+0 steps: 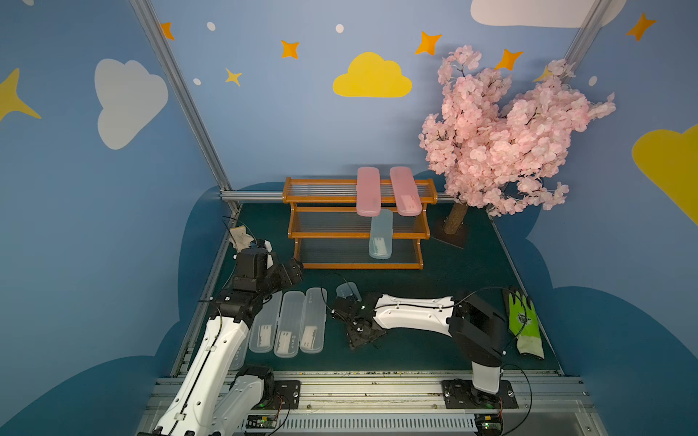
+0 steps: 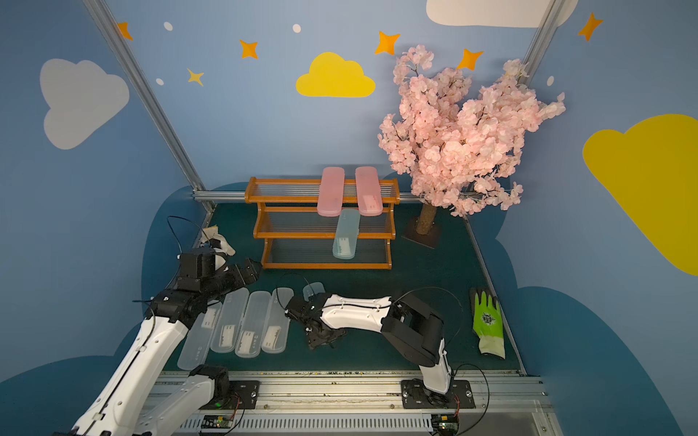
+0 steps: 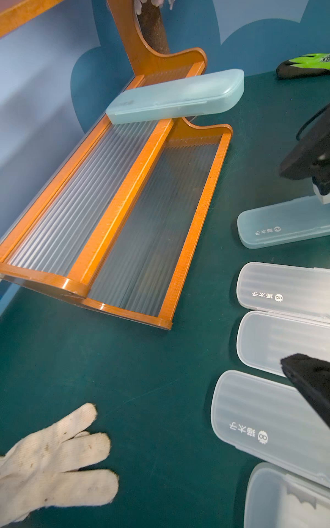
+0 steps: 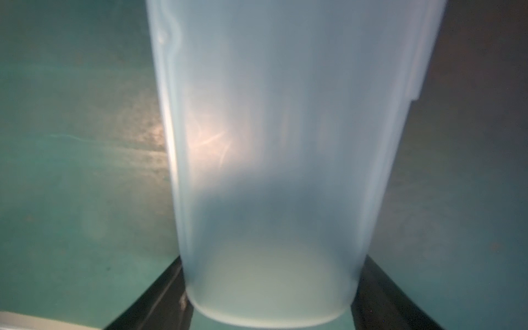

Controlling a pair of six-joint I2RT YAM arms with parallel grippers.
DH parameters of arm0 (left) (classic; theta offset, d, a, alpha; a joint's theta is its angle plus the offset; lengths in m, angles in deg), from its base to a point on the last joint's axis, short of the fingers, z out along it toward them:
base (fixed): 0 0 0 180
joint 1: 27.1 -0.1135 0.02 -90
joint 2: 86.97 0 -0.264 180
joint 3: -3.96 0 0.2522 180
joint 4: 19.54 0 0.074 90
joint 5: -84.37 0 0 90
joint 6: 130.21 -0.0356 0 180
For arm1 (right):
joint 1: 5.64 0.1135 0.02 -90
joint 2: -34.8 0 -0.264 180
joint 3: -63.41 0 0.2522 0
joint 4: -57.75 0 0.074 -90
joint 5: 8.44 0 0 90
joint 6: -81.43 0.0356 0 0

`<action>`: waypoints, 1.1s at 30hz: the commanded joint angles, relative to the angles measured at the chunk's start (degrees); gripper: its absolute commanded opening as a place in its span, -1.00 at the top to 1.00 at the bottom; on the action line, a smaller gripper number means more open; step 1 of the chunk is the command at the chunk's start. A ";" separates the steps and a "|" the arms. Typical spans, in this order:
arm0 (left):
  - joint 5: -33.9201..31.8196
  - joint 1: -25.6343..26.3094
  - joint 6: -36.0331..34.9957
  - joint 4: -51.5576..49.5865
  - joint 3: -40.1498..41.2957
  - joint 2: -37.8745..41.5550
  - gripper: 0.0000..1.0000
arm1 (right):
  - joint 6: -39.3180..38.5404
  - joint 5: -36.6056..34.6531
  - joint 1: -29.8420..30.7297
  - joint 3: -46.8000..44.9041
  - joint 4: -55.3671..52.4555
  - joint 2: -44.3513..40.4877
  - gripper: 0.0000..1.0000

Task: Place the pencil cases on the shelf according to color
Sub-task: Pick up the pencil case from the center of the board.

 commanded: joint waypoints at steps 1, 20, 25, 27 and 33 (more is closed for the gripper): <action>-2.34 -0.48 -3.32 0.24 -2.94 -2.02 -1.00 | 0.83 -4.49 0.36 3.29 -5.52 -5.25 -0.29; -5.59 -3.03 -9.57 4.08 -5.06 -7.57 -1.00 | -2.94 -3.52 -6.53 35.08 -14.47 5.80 -0.25; -6.79 -3.08 -8.34 3.92 -4.23 -6.39 -1.00 | -2.60 -4.92 -8.75 45.72 -17.44 12.49 -0.25; -5.88 -3.03 -8.18 4.28 -4.19 -6.64 -1.00 | -0.94 -5.86 -9.23 48.14 -17.35 13.89 -0.25; -4.72 -3.08 -8.07 3.54 -4.84 -8.22 -1.00 | -1.25 -11.49 -9.86 54.65 -15.72 17.51 -0.25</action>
